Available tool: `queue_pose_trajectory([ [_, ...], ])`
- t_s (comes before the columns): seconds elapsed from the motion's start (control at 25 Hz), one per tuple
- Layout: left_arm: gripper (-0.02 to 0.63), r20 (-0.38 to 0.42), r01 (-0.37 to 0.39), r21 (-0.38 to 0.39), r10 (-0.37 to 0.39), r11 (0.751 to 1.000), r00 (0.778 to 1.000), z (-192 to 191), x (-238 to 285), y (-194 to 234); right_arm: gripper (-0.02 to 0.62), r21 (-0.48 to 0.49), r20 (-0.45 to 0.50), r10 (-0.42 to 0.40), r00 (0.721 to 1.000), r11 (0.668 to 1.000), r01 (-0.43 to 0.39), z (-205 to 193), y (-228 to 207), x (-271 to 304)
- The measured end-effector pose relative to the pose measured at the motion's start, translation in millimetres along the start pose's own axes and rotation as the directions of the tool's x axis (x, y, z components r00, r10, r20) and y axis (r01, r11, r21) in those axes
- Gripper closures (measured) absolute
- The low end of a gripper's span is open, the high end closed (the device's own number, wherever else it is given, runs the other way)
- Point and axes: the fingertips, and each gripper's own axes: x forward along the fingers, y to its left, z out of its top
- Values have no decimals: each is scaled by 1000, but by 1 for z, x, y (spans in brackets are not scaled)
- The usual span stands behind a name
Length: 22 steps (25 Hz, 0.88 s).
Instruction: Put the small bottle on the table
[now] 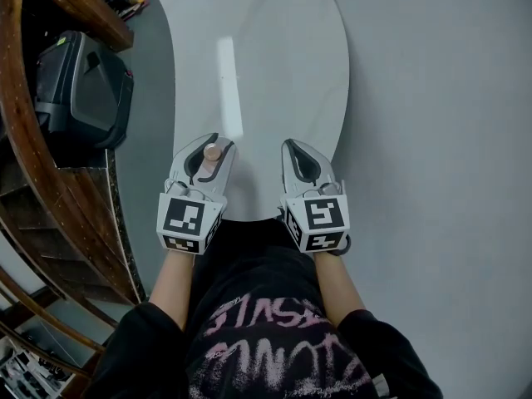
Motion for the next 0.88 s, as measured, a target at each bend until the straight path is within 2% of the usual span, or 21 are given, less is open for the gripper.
queue_pose_trajectory([
  [0.88,476,-47,5,-33,-7,999,999,-33,8,1,586,41,-80,25,997,999,-22,-32,9,10],
])
